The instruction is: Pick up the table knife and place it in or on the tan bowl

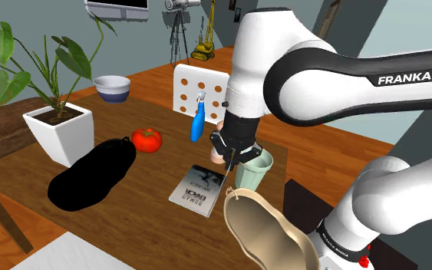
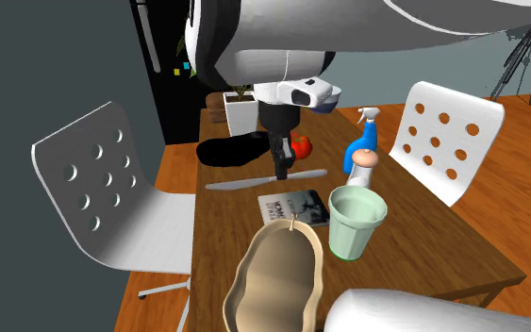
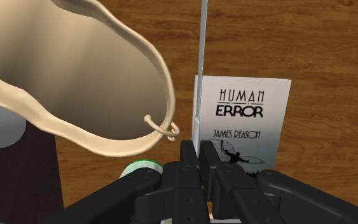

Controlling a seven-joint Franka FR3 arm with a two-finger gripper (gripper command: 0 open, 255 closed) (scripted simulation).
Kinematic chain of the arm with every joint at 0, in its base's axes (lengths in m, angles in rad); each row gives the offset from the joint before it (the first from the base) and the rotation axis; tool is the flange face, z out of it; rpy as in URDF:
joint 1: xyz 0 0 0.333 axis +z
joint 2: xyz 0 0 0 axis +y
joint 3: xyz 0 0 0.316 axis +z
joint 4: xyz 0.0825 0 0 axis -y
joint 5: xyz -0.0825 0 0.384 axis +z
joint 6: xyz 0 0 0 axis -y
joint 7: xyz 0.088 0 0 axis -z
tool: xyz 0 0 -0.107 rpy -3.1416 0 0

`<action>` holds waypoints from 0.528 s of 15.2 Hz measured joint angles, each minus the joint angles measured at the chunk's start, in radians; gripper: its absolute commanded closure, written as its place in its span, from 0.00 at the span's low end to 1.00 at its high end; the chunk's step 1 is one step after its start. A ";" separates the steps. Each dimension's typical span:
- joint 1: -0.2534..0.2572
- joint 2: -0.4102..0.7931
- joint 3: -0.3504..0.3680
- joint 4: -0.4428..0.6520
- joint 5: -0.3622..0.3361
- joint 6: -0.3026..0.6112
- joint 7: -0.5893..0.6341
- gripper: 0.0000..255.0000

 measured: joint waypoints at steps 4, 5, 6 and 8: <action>0.073 -0.173 -0.051 -0.091 0.035 -0.089 -0.012 1.00; 0.097 -0.229 -0.064 -0.126 0.045 -0.113 -0.013 1.00; 0.118 -0.277 -0.076 -0.152 0.051 -0.138 -0.012 1.00; 0.157 -0.381 -0.107 -0.207 0.054 -0.194 -0.016 1.00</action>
